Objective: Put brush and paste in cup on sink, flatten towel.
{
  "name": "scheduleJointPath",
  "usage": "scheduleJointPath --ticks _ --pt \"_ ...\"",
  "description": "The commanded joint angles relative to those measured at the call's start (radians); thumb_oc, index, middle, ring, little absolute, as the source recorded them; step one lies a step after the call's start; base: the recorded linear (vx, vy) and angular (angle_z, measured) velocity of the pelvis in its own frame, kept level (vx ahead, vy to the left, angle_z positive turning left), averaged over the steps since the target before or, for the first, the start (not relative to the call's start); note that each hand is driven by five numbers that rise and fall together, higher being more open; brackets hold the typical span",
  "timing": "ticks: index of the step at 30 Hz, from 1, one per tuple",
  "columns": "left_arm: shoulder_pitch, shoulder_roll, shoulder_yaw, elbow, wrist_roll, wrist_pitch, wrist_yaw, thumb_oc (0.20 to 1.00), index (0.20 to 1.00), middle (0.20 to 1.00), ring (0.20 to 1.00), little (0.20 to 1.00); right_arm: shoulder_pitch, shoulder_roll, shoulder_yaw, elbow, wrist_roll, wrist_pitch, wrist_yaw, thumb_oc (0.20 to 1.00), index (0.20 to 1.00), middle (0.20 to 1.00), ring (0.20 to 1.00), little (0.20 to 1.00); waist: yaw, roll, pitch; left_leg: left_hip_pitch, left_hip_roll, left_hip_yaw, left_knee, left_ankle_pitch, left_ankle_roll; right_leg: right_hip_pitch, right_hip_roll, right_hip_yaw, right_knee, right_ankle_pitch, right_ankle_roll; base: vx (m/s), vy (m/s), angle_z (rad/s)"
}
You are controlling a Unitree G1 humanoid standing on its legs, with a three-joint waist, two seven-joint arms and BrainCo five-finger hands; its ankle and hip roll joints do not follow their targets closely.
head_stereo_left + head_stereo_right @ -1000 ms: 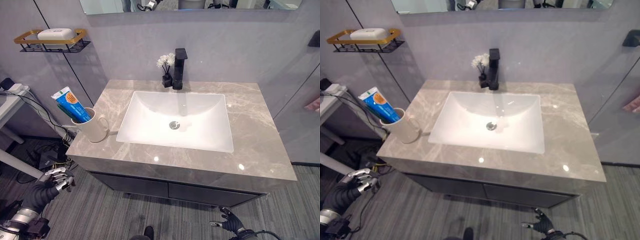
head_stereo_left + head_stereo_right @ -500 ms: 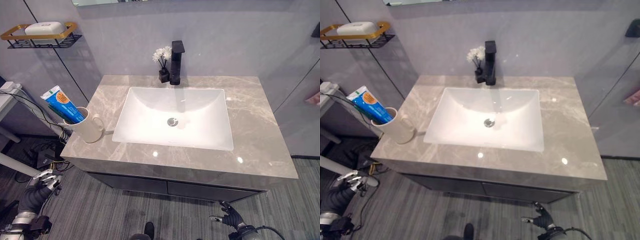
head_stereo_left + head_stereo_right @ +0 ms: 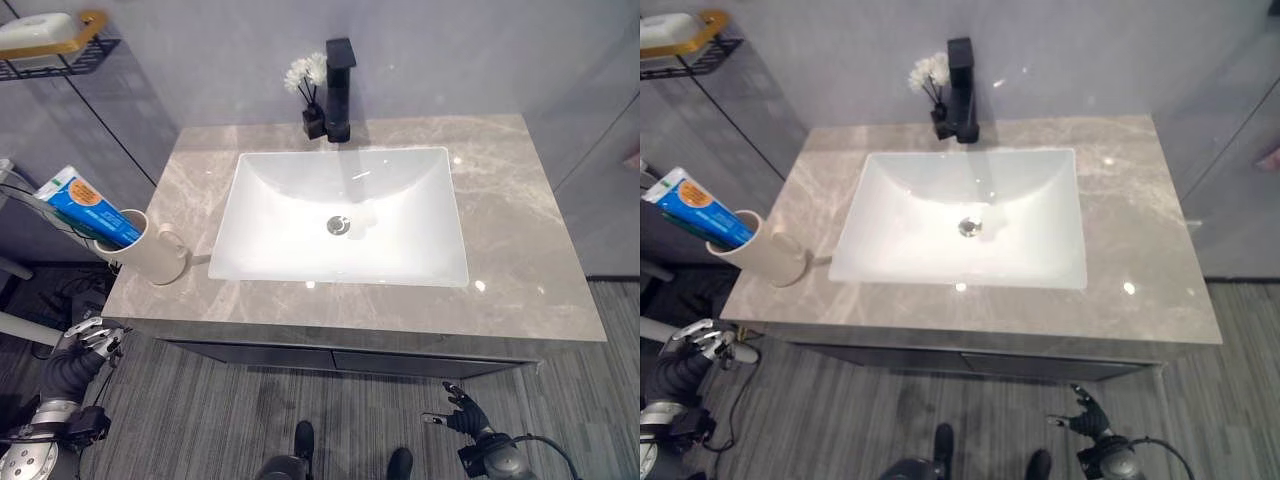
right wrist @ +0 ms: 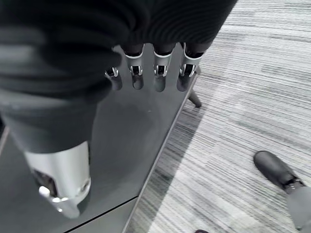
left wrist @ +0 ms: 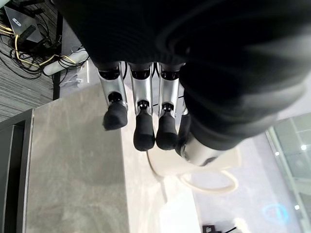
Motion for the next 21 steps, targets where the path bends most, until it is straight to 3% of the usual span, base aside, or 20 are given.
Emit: scheduleJointPath --ticks 1,21 --pt "-0.039 0.036 0.076 0.007 -0.030 -0.080 0.027 0.200 0.200 0.200 0.200 0.200 -0.061 -0.027 0.009 -0.012 -0.027 -0.012 -0.028 1.000 1.000 1.000 1.000 1.000 -0.018 -0.050 0.024 -0.038 -0.015 -0.012 0.004 0.035 0.009 -0.004 -0.102 0.048 -0.001 0.068 0.072 0.01 0.015 -0.05" --pt "-0.170 0.112 0.051 0.031 -0.031 -0.100 0.068 0.200 0.200 0.200 0.200 0.200 -0.117 -0.036 0.014 0.001 -0.015 -0.011 -0.054 1.000 1.000 1.000 1.000 1.000 -0.039 -0.058 0.080 -0.120 -0.030 0.001 0.063 0.016 0.018 -0.065 -0.123 0.075 -0.001 0.091 0.079 0.00 0.007 -0.03"
